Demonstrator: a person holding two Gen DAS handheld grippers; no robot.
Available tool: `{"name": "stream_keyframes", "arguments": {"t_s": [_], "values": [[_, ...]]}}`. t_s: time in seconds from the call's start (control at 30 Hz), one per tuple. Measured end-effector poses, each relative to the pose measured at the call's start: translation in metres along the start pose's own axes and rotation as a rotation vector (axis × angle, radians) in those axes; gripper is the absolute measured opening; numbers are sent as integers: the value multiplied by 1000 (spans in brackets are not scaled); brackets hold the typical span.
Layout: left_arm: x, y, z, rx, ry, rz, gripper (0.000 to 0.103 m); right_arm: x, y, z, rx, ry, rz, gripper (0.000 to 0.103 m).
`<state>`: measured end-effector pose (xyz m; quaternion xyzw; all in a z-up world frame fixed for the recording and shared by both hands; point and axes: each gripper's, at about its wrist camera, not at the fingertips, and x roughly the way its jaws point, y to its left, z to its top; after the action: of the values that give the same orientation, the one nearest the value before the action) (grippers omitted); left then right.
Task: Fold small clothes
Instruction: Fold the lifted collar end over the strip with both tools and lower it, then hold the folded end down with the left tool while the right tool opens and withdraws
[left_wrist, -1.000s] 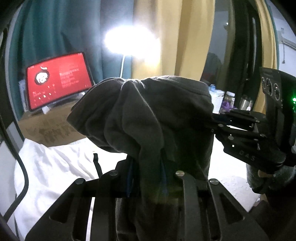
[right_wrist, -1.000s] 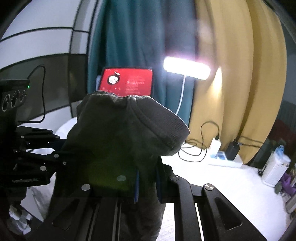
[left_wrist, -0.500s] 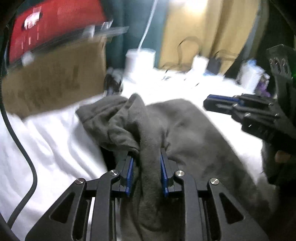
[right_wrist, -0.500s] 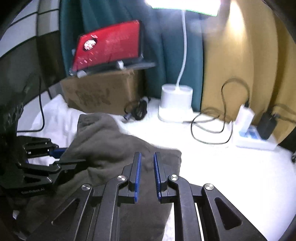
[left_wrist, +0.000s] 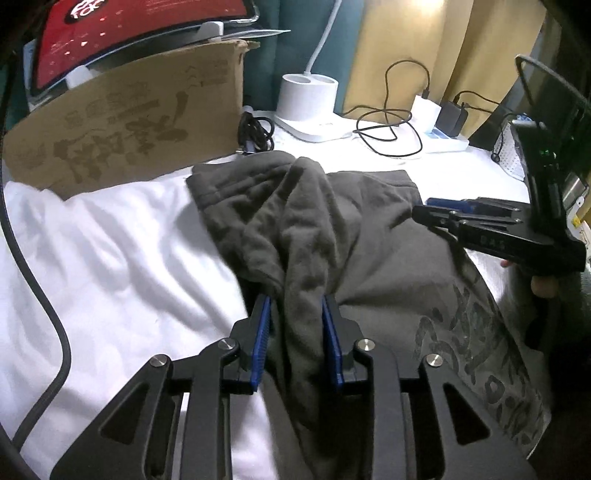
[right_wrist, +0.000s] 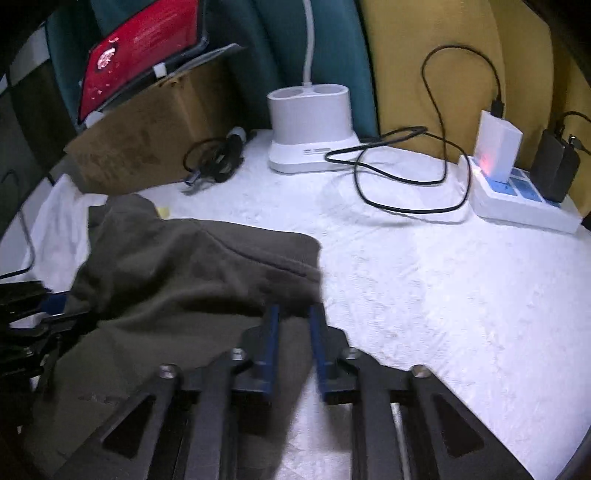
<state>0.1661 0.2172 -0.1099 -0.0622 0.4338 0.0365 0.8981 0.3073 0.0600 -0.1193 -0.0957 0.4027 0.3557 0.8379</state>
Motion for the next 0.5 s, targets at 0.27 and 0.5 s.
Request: {"name": "stream_keyframes", "arguments": {"t_s": [0.27,0.5], "values": [[-41,-19,21,39,-127,-55,34,-3,-13,-9,28,-6,-74,78],[0,-7,44,41,-88,2,38,-8,-8,-6,17,-19,-86,78]]}}
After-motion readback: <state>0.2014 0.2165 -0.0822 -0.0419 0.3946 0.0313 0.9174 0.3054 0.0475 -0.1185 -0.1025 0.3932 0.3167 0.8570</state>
